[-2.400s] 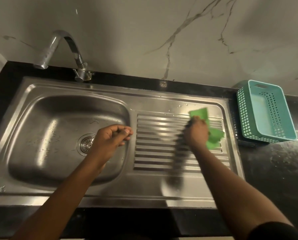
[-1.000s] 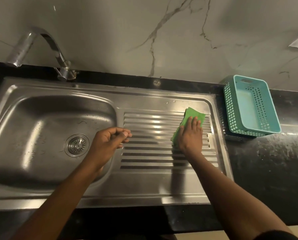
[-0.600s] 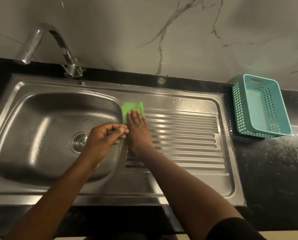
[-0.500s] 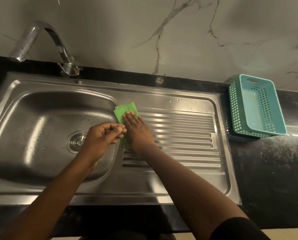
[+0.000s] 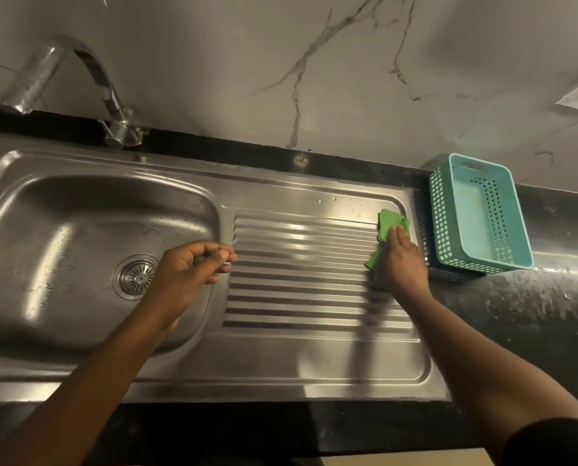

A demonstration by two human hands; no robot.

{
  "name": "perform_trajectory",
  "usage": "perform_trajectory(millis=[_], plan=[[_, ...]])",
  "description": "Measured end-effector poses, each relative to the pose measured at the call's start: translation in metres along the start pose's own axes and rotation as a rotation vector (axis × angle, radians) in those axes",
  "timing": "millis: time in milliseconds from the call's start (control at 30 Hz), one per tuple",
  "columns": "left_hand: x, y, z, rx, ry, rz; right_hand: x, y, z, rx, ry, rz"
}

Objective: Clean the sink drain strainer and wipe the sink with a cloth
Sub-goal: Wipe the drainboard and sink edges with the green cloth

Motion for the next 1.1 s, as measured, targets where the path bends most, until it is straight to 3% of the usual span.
perform_trajectory(millis=[233, 467, 633, 700, 800, 867, 1100], plan=[[-0.006, 0.026, 0.000, 0.004, -0.022, 0.005, 0.047, 0.019, -0.064, 0.306, -0.303, -0.054], [-0.008, 0.043, -0.005, 0.011, 0.015, 0.034, 0.043, 0.033, -0.176, 0.260, -0.027, -0.016], [-0.008, 0.038, -0.006, 0.005, 0.032, 0.058, -0.001, 0.041, -0.276, 0.232, 0.423, -0.008], [-0.007, 0.035, -0.006, 0.013, 0.029, 0.059, -0.006, 0.042, -0.290, 0.240, 0.523, 0.005], [-0.006, 0.029, -0.009, 0.022, 0.030, 0.047, 0.006, 0.034, -0.253, 0.143, 0.712, 0.046], [-0.005, 0.025, -0.012, 0.015, 0.043, 0.053, 0.014, 0.028, -0.212, 0.117, 0.704, 0.051], [-0.004, 0.006, -0.015, -0.006, 0.060, 0.047, 0.050, -0.002, -0.018, 0.107, 0.122, -0.003]])
Point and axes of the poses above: each hand's wrist, its own x-axis towards the middle knuckle, its own y-axis out of the back of the hand, z = x × y, the point moved 2 cm from there along x, towards the middle knuckle, and after that the axes turned 13 degrees about -x, right-handed, at the moved point
